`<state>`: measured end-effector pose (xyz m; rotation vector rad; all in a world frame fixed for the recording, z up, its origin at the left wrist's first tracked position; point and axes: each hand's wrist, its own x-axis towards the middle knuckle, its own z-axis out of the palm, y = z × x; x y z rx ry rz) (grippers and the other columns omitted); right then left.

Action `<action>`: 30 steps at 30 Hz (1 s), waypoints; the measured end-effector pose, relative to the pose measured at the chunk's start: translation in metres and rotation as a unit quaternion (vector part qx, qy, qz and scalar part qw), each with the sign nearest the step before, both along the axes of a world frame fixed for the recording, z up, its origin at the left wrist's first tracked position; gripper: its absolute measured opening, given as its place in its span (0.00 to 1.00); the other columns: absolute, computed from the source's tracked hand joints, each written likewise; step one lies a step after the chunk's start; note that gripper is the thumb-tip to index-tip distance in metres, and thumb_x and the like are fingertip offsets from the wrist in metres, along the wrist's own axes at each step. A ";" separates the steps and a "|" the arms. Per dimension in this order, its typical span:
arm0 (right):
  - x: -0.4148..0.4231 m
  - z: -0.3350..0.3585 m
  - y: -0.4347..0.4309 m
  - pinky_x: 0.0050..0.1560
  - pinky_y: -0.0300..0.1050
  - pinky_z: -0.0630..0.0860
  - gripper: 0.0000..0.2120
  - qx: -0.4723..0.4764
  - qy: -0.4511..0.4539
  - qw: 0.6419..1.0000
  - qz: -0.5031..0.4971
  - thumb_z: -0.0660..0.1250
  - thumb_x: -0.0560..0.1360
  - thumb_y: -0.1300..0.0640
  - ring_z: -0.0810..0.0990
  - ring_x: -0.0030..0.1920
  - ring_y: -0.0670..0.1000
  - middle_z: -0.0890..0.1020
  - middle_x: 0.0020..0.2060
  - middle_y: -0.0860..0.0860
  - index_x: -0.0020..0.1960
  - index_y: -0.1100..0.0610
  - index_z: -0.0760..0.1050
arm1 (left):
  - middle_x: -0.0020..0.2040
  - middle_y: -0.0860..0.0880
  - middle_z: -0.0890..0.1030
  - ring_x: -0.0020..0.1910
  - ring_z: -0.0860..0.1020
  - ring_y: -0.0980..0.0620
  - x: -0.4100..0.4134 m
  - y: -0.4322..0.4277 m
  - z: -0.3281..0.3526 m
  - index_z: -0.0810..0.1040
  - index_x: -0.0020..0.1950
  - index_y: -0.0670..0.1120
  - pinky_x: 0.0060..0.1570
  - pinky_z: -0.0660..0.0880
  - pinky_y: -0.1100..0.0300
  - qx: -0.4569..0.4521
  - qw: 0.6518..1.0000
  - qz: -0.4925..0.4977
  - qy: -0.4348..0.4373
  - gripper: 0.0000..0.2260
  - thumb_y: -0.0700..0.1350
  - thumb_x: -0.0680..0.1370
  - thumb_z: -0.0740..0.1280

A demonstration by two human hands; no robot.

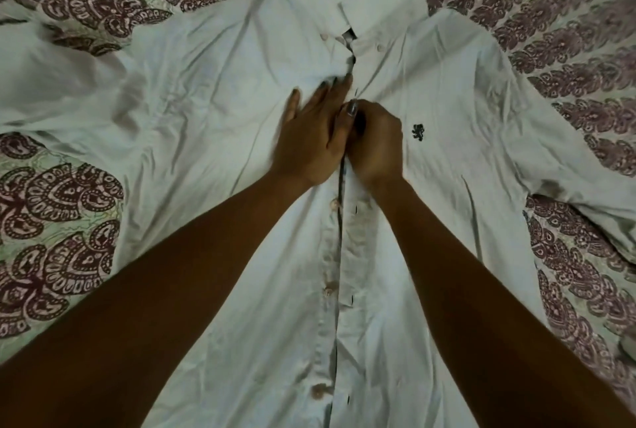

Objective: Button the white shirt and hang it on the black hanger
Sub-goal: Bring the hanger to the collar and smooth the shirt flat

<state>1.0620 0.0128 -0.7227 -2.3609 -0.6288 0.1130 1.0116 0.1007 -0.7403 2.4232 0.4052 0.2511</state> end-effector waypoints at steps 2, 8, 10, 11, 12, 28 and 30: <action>0.014 0.011 -0.008 0.37 0.32 0.70 0.10 0.021 0.017 0.999 0.018 0.61 0.74 0.59 0.76 0.31 0.42 0.81 0.34 0.49 0.40 0.58 0.80 | 0.74 0.51 0.64 0.74 0.58 0.53 -0.001 0.000 0.000 0.60 0.74 0.53 0.73 0.45 0.52 0.028 1.000 -0.005 -0.011 0.26 0.57 0.78 0.40; 0.078 0.013 -0.059 0.72 0.56 0.55 0.25 -0.216 -0.106 0.968 -0.064 0.54 0.80 0.48 0.58 0.74 0.60 0.61 0.74 0.57 0.75 0.56 0.58 | 0.74 0.50 0.64 0.74 0.58 0.50 0.001 -0.005 -0.009 0.66 0.71 0.51 0.72 0.49 0.47 0.154 0.988 -0.003 0.020 0.24 0.58 0.79 0.49; 0.095 0.001 -0.083 0.72 0.62 0.40 0.32 -0.328 -0.065 0.942 -0.027 0.48 0.79 0.38 0.43 0.76 0.60 0.46 0.77 0.54 0.77 0.52 0.46 | 0.74 0.50 0.63 0.75 0.58 0.50 0.001 -0.005 -0.013 0.65 0.72 0.49 0.72 0.49 0.46 0.162 0.986 -0.008 0.024 0.24 0.57 0.79 0.52; 0.101 -0.004 -0.096 0.71 0.64 0.37 0.35 -0.359 -0.052 0.932 -0.023 0.44 0.77 0.34 0.40 0.76 0.60 0.43 0.77 0.53 0.77 0.51 0.42 | 0.75 0.50 0.62 0.75 0.57 0.50 0.001 -0.005 -0.014 0.64 0.73 0.49 0.73 0.49 0.46 0.163 0.986 -0.011 0.028 0.25 0.57 0.78 0.53; 0.104 -0.007 -0.108 0.70 0.65 0.36 0.36 -0.378 -0.036 0.924 -0.034 0.42 0.75 0.31 0.39 0.76 0.59 0.41 0.76 0.52 0.77 0.50 0.40 | 0.75 0.50 0.61 0.75 0.57 0.50 0.002 -0.005 -0.015 0.63 0.73 0.49 0.73 0.48 0.46 0.165 0.986 -0.013 0.032 0.25 0.56 0.78 0.53; 0.030 0.007 -0.180 0.71 0.67 0.40 0.40 -0.340 -0.018 0.930 -0.138 0.43 0.73 0.32 0.44 0.75 0.62 0.47 0.76 0.60 0.77 0.54 0.46 | 0.77 0.49 0.51 0.76 0.49 0.50 0.003 -0.005 -0.012 0.52 0.76 0.48 0.73 0.43 0.47 0.219 0.969 -0.042 0.106 0.25 0.55 0.80 0.46; -0.002 0.011 -0.161 0.71 0.63 0.40 0.37 -0.317 -0.071 0.943 -0.074 0.47 0.75 0.34 0.45 0.76 0.61 0.48 0.76 0.59 0.77 0.54 0.48 | 0.78 0.47 0.49 0.76 0.48 0.48 -0.002 -0.007 -0.011 0.49 0.76 0.47 0.73 0.43 0.46 0.207 0.970 -0.048 0.118 0.27 0.56 0.80 0.44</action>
